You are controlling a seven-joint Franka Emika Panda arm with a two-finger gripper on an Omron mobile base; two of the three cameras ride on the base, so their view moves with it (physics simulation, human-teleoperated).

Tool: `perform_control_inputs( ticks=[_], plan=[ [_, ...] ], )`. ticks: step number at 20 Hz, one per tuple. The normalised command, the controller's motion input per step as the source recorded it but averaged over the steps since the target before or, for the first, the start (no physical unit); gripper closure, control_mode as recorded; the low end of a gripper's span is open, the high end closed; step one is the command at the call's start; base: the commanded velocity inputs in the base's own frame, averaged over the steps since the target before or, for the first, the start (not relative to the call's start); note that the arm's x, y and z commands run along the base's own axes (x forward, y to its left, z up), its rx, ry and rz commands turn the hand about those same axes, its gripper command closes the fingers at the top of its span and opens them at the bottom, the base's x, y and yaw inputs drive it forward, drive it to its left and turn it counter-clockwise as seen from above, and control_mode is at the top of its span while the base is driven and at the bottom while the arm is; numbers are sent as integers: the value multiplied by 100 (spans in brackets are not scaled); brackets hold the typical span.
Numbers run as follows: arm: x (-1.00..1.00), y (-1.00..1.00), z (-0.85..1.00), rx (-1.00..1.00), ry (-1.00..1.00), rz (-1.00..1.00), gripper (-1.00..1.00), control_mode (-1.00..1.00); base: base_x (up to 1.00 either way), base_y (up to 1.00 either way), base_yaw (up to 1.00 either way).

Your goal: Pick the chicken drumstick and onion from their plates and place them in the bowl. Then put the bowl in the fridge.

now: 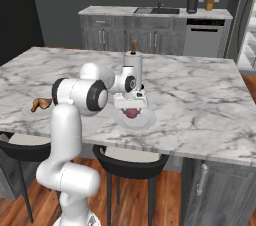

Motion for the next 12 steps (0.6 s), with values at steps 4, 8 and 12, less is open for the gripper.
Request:
perform_control_inputs(
  ticks=[4,8,12],
  plan=[
    [-20,22,55,5,0,0,100,-100,0,0,0],
    [-20,31,63,0,-4,3,100,-100,0,0,0],
    [-25,39,61,0,-1,14,100,-100,0,0,0]
  ],
)
